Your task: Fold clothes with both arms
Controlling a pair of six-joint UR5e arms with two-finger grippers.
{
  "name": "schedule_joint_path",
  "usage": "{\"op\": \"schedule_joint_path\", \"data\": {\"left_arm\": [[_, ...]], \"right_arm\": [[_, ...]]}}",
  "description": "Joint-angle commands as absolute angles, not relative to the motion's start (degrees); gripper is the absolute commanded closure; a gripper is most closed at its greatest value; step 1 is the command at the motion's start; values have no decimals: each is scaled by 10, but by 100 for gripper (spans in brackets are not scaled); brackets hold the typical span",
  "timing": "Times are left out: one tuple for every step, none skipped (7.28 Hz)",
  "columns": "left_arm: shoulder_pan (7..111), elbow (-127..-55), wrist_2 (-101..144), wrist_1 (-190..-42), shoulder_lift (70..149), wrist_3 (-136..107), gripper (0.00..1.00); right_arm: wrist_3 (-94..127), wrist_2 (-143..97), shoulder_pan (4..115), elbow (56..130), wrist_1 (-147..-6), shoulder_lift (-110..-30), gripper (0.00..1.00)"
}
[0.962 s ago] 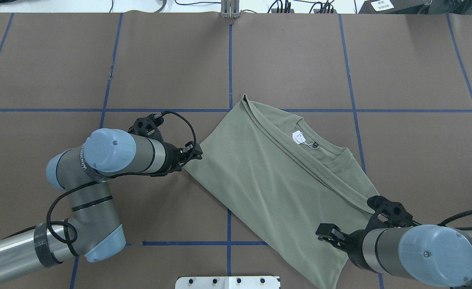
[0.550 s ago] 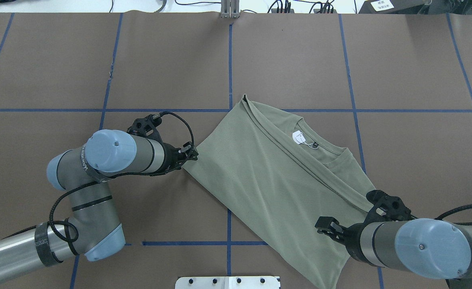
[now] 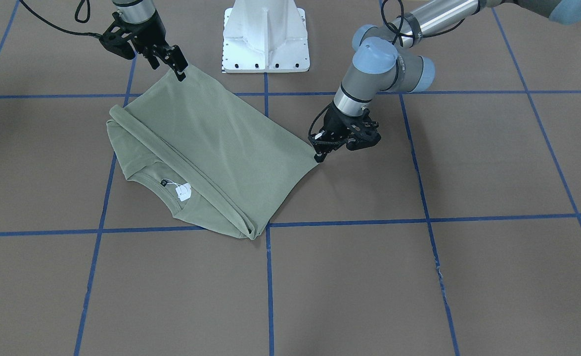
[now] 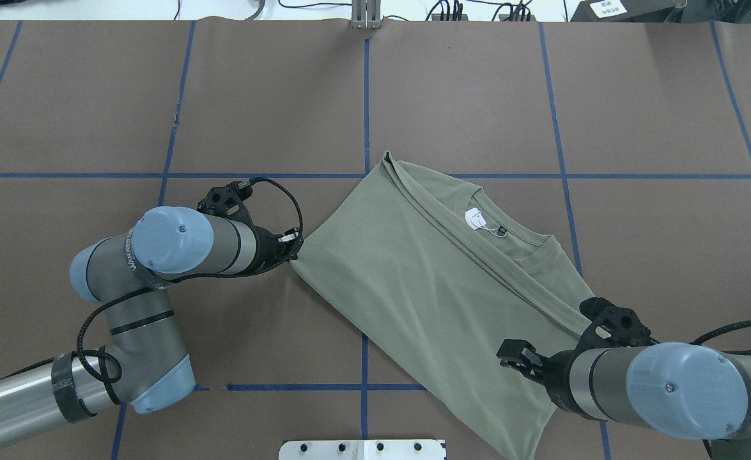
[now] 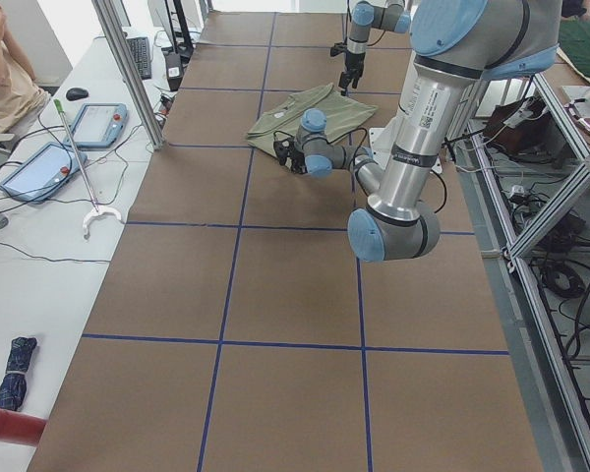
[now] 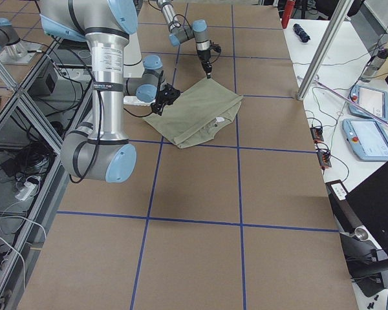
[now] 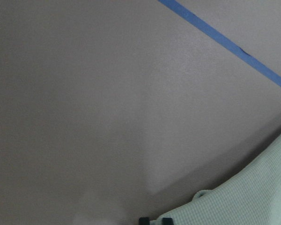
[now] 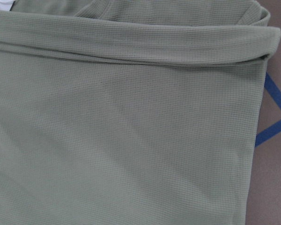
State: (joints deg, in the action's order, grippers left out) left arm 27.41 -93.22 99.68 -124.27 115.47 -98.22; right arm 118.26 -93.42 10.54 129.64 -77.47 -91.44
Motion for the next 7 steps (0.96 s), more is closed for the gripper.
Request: {"op": "schedule_joint_path", "data": {"left_arm": [[315,-919,998,-1239,1153,-885,100],[360,-873,999,-1249,1160,-814,100],[406,-838,1000,-1272,1182,-785,100],[430,-766,1001,-1310,1230,-781,100],[445,-658,1001,-1363,1300,-783,100],[462,-577,1001,-1417,1343,-782,100],[471,-503,1000,-1452,1387,-782,100]], "right_arm": [[1183,-933,108,1296,-775,-913,0],[1183,-934,110,1296,-774,-911,0],[1185,-932,111,1296,-774,-903,0],[1187,-931,112,1289,-772,-883,0],[1187,-925,119,1275,-772,-855,0],[1187,-895,119,1267,-773,-838,0],[1187,-867,119,1266,-773,-833,0]]}}
